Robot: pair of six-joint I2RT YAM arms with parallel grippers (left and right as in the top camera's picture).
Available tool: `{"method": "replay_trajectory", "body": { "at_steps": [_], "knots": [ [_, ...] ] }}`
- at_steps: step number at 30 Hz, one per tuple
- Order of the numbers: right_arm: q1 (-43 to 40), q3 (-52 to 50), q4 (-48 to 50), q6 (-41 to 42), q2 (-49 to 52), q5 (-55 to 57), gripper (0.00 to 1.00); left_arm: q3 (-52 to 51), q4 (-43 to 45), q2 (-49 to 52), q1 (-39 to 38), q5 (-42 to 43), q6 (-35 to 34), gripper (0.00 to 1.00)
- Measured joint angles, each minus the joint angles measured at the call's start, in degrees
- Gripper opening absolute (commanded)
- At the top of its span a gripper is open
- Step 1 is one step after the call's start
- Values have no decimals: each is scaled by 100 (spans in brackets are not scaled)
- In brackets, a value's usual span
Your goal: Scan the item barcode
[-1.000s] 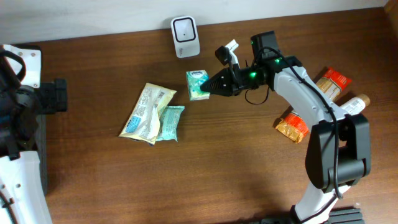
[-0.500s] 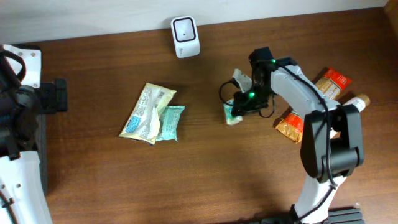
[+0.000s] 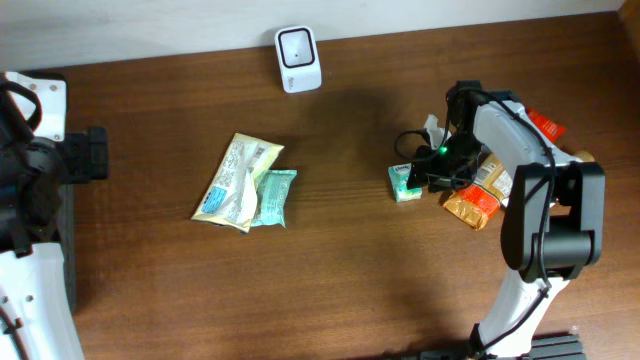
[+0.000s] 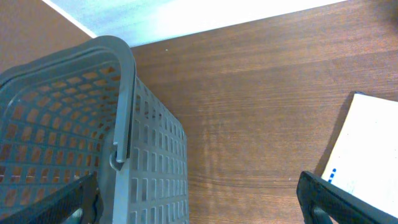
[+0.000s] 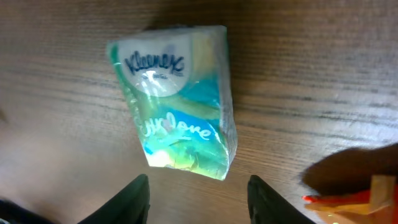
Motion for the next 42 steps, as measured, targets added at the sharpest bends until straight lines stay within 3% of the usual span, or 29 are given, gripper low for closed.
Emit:
{"method": "replay_trajectory", "body": {
  "at_steps": [4, 6, 7, 8, 16, 21, 27, 33, 42],
  "knots": [
    [0, -621, 721, 789, 13, 9, 29, 0, -4, 0, 0, 0, 0, 99],
    [0, -791, 1134, 1016, -20, -168, 18, 0, -9, 0, 0, 0, 0, 99],
    [0, -859, 1329, 1088, -52, -284, 7, 0, -9, 0, 0, 0, 0, 99],
    [2, -876, 1397, 1143, -66, -334, 4, 0, -9, 0, 0, 0, 0, 99],
    [0, -883, 1460, 964, -81, -870, 4, 0, -9, 0, 0, 0, 0, 99],
    [2, -573, 813, -168, -284, -3480, 4, 0, -9, 0, 0, -2, 0, 99],
    [2, -452, 809, -203, -468, -6074, 4, 0, -9, 0, 0, 0, 0, 99],
    [2, -229, 590, 809, -470, -6546, 4, 0, -9, 0, 0, 0, -2, 99],
    [315, 1705, 396, 1040, -1034, -6603, 4, 0, -9, 0, 0, -2, 0, 99]
  ]
}}
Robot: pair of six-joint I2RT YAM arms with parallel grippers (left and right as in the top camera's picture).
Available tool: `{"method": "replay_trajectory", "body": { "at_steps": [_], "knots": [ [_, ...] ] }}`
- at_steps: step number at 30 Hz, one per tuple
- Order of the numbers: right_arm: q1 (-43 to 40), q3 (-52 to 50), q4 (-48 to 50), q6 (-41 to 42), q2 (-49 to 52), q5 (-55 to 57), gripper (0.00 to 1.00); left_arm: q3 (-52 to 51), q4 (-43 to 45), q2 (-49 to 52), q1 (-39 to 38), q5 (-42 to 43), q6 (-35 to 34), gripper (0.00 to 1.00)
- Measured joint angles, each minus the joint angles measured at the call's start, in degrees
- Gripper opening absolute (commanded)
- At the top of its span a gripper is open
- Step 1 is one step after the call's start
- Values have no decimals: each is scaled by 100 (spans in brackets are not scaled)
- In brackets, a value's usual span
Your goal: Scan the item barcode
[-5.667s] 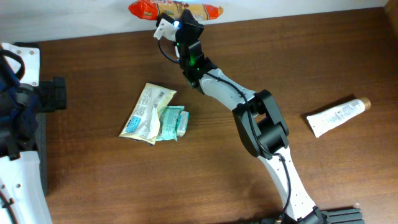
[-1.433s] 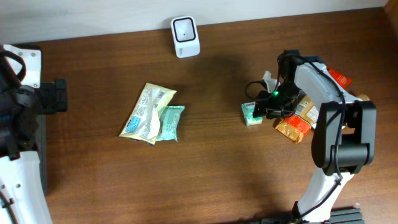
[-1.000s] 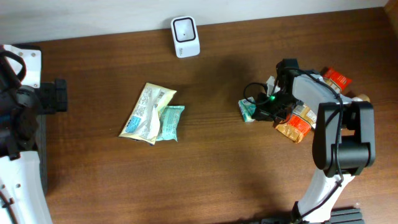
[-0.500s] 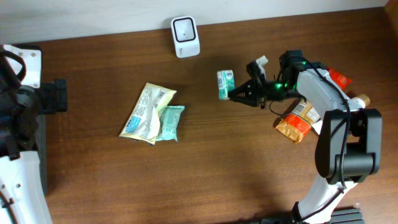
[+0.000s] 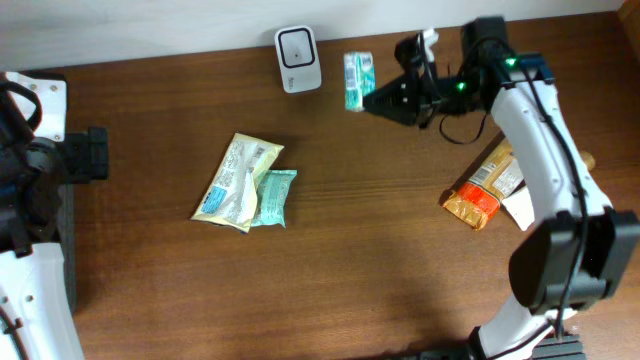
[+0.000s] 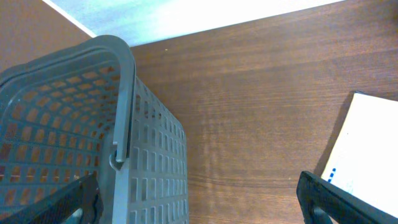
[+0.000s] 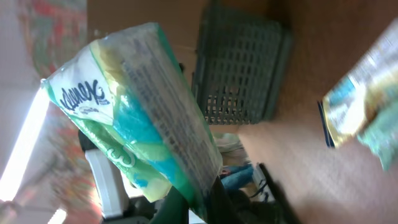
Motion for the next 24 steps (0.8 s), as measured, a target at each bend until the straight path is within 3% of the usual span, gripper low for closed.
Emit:
{"method": "replay_trajectory", "body": {
  "at_steps": [3, 6, 8, 11, 17, 21, 24],
  "knots": [
    [136, 378, 393, 20, -289, 271, 4, 0, 0, 0, 0, 2, 0, 99],
    [575, 470, 442, 168, -350, 2218, 4, 0, 0, 0, 0, 2, 0, 99],
    [1353, 468, 442, 308, -345, 4411, 4, 0, 0, 0, 0, 4, 0, 99],
    [2063, 651, 321, 393, -306, 6231, 4, 0, 0, 0, 0, 4, 0, 99],
    [2522, 3141, -227, 155, 553, 8736, 4, 0, -61, 0, 0, 2, 0, 99],
    [2581, 3615, 1436, -975, 1690, 10716, 4, 0, -98, 0, 0, 2, 0, 99],
    [2586, 3595, 2465, -1600, 2415, 11363, 4, 0, -114, 0, 0, 4, 0, 99]
  ]
}}
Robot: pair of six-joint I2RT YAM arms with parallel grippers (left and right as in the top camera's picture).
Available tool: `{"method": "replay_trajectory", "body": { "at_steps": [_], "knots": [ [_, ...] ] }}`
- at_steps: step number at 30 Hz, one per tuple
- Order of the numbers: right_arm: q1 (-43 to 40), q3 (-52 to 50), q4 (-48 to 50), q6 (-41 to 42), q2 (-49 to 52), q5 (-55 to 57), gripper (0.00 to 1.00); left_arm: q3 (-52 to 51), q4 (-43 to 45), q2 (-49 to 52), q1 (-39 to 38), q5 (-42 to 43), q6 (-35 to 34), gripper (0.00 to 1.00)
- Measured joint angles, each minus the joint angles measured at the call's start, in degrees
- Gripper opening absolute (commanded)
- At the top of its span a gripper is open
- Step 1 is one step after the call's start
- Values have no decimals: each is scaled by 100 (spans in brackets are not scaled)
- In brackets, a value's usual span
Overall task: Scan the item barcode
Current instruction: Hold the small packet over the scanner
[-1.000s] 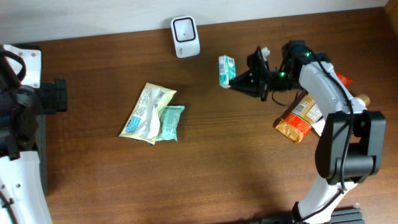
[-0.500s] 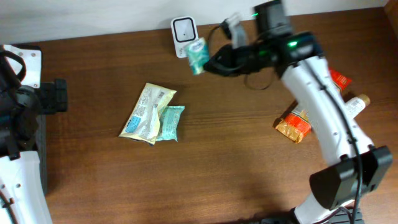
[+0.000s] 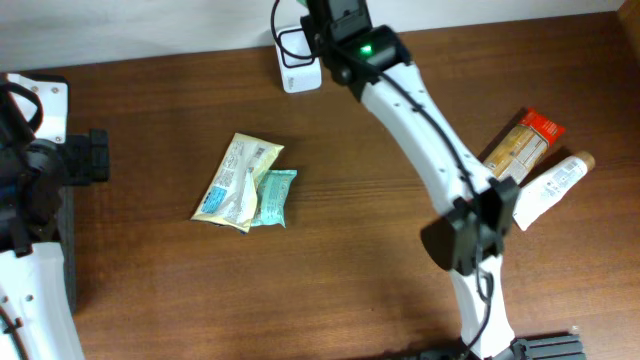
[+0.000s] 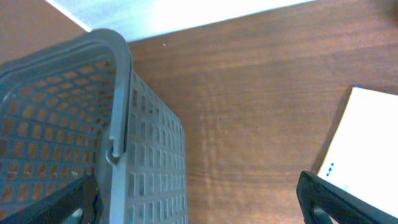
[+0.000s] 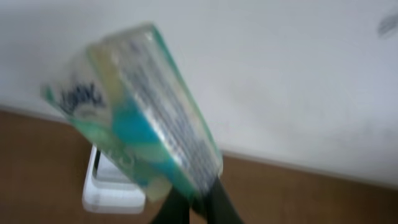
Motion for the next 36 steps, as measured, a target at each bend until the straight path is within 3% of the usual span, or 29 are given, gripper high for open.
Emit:
{"method": "replay_trajectory", "body": {
  "at_steps": [7, 13, 29, 36],
  "knots": [
    [15, -2, 1882, -1510, 1298, 531, 4, 0, 9, 0, 0, -2, 0, 99],
    [17, -2, 2312, -2505, 1906, 590, 4, 0, 9, 0, 0, -2, 0, 99],
    [17, -2, 2146, -2706, 2035, 590, 4, 0, 9, 0, 0, -2, 0, 99],
    [31, -11, 525, -2291, 1827, -240, 4, 0, 9, 0, 0, -2, 0, 99]
  ]
}}
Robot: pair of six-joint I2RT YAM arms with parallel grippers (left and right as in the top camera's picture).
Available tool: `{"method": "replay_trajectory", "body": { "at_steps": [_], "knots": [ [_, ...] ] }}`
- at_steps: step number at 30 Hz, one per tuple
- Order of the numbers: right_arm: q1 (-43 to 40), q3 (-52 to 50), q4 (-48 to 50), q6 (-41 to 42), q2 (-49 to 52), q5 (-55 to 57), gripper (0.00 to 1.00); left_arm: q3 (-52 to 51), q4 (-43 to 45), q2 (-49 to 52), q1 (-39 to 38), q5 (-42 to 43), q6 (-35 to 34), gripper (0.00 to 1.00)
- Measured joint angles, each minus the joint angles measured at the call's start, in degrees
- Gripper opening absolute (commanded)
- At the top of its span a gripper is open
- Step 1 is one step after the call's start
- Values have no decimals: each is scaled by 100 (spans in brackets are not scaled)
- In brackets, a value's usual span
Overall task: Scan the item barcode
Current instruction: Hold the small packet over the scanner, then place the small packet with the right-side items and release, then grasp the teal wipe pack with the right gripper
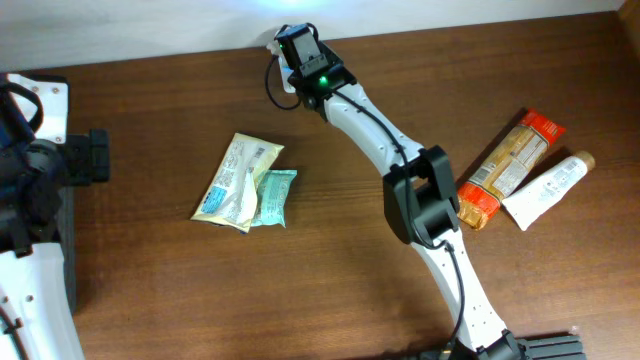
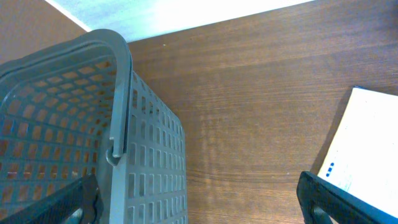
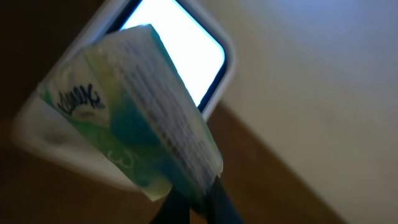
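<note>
A green and blue Kleenex tissue pack [image 3: 124, 130] is held in my right gripper [image 3: 196, 196], which is shut on its lower edge. Right behind the pack is the white scanner [image 3: 180, 56], its window lit bright. In the overhead view the right gripper [image 1: 300, 48] sits over the scanner at the table's back edge and hides most of it; the pack does not show there. My left gripper [image 2: 199, 208] is open and holds nothing, at the far left beside a grey basket [image 2: 68, 130].
A cream snack packet [image 1: 236, 178] and a teal packet [image 1: 273, 198] lie left of the middle. An orange bar [image 1: 508, 160] and a white tube [image 1: 547, 187] lie at the right. A white flat object [image 2: 367, 143] sits by the left gripper.
My right gripper has moved a little left with the tissue pack, from beside the scanner to directly over it. The scanner's lit window now fills the view behind the pack. The left arm is unchanged.
My right gripper stood open over the tissue pack lying at the right by the orange bar. Then it was shut on the pack, raised near the back edge right of the scanner. Then it was at the scanner, and now holds the pack before the lit window.
</note>
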Motion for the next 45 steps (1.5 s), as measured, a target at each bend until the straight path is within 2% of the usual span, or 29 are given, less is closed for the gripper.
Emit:
{"method": "replay_trajectory", "body": {
  "at_steps": [3, 6, 11, 14, 17, 24, 28, 29, 30, 33, 37, 40, 44, 45],
  "knots": [
    [4, -4, -925, 557, -509, -588, 4, 0, 0, 0, 0, 0, 0, 99],
    [2, 15, -2072, 1379, -1539, -1338, 4, 0, 20, 0, 0, 0, 0, 99],
    [-55, 92, -4087, 1902, -2935, -1939, 4, 0, 2, 0, 0, 0, 0, 99],
    [-232, 109, -4922, 2332, -3058, -1952, 4, 0, 0, 0, 0, 0, -2, 99],
    [-918, 94, -5748, 3158, -2933, -1969, 4, 0, 2, 0, 0, 0, 0, 99],
    [-2992, 17, -6216, 4360, -2538, -1961, 4, 0, 0, 0, 0, 0, 0, 99],
    [-3698, -481, -6059, 4603, -2181, -2079, 4, 0, 0, 0, 0, 0, 0, 99],
    [-3797, -678, -5941, 4636, -2085, -2120, 8, 0, 0, 0, 0, 0, 0, 99],
    [-3897, -925, -5799, 4653, -1956, -2162, 17, 0, -2, 0, 0, 0, -2, 99],
    [-4061, -1661, -5215, 4677, -1665, -2227, 31, 0, -2, 0, 0, 0, -2, 99],
    [-4133, -2092, -4802, 4690, -1561, -2286, 52, 0, 0, 0, 0, 0, -2, 99],
    [-4144, -1836, -5108, 4470, -1526, -2597, 56, 0, 0, 0, 0, 0, 0, 99],
    [-4098, -573, -6155, 3845, -1539, -3882, 57, 0, 2, 0, 0, 0, 0, 99],
    [-4052, -409, -6275, 3700, -1558, -4216, 65, 0, 0, 0, 0, 2, 0, 99]
  ]
}}
